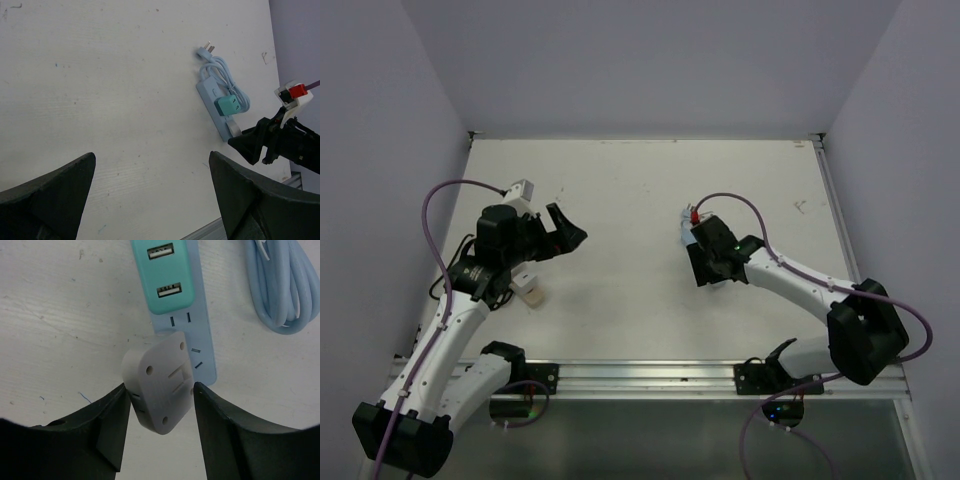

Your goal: Pull the plug off the socket

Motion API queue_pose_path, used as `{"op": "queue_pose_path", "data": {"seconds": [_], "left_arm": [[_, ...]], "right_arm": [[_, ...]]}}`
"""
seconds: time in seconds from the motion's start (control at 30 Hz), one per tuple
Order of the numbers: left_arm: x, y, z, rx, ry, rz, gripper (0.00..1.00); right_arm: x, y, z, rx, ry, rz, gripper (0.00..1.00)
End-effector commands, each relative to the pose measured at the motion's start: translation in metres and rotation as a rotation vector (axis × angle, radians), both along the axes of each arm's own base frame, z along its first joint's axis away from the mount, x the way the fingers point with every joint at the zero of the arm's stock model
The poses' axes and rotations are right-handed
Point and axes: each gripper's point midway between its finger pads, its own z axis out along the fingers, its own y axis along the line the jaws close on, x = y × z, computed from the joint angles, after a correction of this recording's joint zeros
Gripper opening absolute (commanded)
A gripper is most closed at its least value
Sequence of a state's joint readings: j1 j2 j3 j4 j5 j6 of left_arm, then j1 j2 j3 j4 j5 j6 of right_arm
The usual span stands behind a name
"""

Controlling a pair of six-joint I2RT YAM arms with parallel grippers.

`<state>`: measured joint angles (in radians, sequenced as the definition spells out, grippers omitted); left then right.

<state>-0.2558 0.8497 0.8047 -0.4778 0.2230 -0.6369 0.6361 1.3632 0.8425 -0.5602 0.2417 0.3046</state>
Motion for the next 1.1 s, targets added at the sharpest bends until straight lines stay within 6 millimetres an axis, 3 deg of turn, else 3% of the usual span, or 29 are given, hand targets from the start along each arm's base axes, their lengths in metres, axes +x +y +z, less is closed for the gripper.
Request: {"op": "queue_pose_path", "data": {"seconds": [0.0,0.07,0.1,0.37,0.47,0.83,0.97,1.07], "left_arm": [[0.002,-0.005,0.009,-0.03,-0.038,-0.014,0.99],[0.002,-0.005,0.01,-0.03,-0.041,-0.012,0.99],[0.001,-0.005,0.009,-0.029,-0.038,-0.012,0.99],[-0.001,-0.004,0.005,-0.027,-0.033,-0.012,0.99],[-0.002,-0.004,0.003,-0.027,-0.03,-0.012,0.99],[-0.002,-0.01,-0.003,-0.061,-0.018,-0.032,0.99],[-0.002,-0.015,-0.008,-0.084,-0.003,-0.042,0.99],[0.001,-0.019,-0.015,-0.106,0.017,-0.047,0.99]], "right_arm": [[0.015,-0.003,0.007,-0.043,-0.062,-0.018,0.56],[0.015,-0.005,0.007,-0.043,-0.068,-0.029,0.51],[0.013,-0.005,0.006,-0.038,-0.067,-0.029,0.44],[0.006,0.004,0.001,0.024,-0.048,-0.016,0.29],[0.006,0.0,0.0,0.021,-0.049,-0.034,0.21],[0.008,-0.017,-0.004,0.118,-0.002,-0.141,0.05],[0.01,-0.019,-0.002,0.143,0.004,-0.153,0.04],[0.012,-0.023,0.004,0.121,-0.01,-0.147,0.13]]}}
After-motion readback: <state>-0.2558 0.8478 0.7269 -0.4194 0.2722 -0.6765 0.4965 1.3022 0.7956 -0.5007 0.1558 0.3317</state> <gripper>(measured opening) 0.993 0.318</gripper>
